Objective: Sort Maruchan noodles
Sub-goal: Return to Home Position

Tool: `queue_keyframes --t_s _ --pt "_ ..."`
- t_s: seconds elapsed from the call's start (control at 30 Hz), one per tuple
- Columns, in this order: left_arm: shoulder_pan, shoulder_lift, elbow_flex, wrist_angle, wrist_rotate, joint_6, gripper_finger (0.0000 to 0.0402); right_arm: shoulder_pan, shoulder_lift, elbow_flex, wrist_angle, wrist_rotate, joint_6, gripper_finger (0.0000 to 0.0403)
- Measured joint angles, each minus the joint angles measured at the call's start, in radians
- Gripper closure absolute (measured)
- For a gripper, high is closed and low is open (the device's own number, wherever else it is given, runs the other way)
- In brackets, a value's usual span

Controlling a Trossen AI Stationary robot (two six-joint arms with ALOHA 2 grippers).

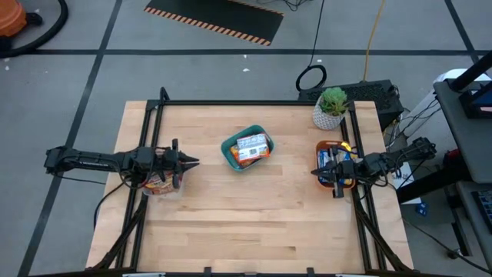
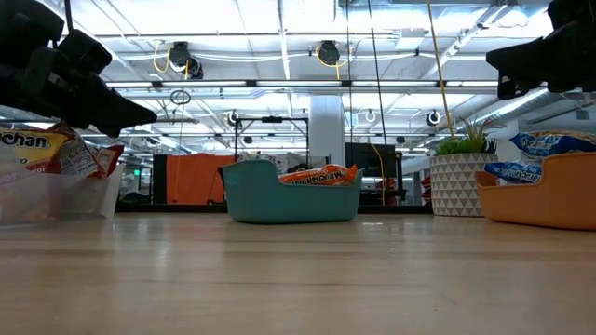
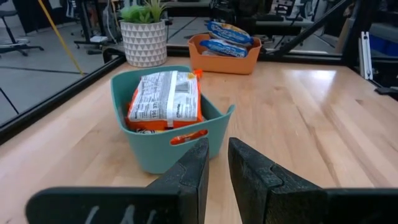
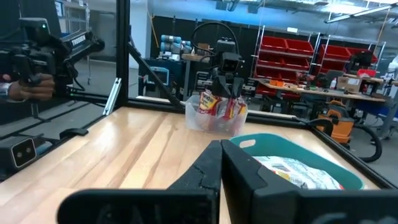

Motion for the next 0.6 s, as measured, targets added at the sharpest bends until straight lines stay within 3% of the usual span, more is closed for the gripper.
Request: queue_keyframes --t_s 0.6 --pt "0.008 -0.054 0.0 -0.04 0.0 0.059 0.0337 0.0 0.0 0.0 -0.004 0.055 0.009 0.0399"
